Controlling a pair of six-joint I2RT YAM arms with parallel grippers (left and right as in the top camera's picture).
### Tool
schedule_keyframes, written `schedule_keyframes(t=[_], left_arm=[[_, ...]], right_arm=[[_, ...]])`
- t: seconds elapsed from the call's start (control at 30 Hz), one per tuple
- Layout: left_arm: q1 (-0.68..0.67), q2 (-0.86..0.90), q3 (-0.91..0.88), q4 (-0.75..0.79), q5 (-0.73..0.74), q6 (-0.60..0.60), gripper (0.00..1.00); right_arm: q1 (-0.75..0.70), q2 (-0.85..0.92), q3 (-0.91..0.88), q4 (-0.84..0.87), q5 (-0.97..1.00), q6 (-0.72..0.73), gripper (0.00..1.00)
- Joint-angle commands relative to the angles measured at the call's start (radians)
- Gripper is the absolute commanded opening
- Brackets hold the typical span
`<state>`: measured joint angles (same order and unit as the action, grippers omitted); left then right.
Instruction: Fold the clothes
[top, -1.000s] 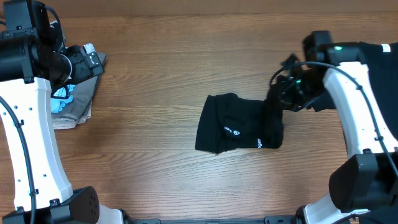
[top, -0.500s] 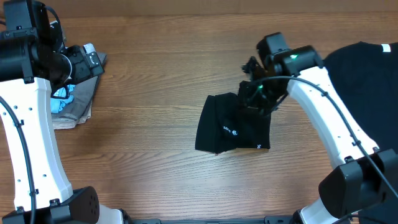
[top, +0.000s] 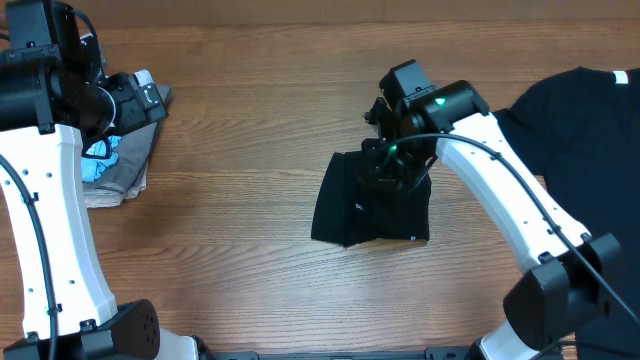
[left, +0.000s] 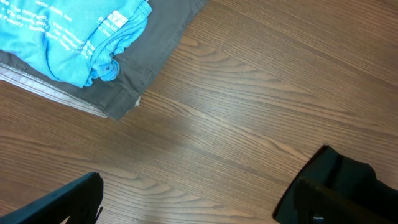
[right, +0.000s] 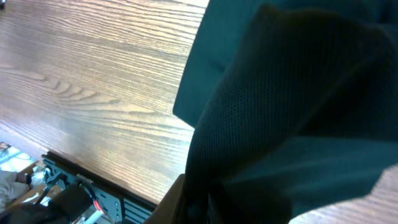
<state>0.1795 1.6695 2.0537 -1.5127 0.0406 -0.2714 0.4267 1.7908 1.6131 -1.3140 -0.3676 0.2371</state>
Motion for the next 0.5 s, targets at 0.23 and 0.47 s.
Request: schedule_keyframes(t=[0.23,0.47], left_arm=[[0.005,0.005,-0.006,-0.001,0.007,-0.006,1.00],[0.005,0.004,-0.006,-0.001,0.007,-0.006,1.00]], right_arm=[[0.025,0.080,-0.041,0.134,-0.029,0.079,0.48],[-0.058,0.060,0.047,0.005,-0.079,-0.056,0.58]])
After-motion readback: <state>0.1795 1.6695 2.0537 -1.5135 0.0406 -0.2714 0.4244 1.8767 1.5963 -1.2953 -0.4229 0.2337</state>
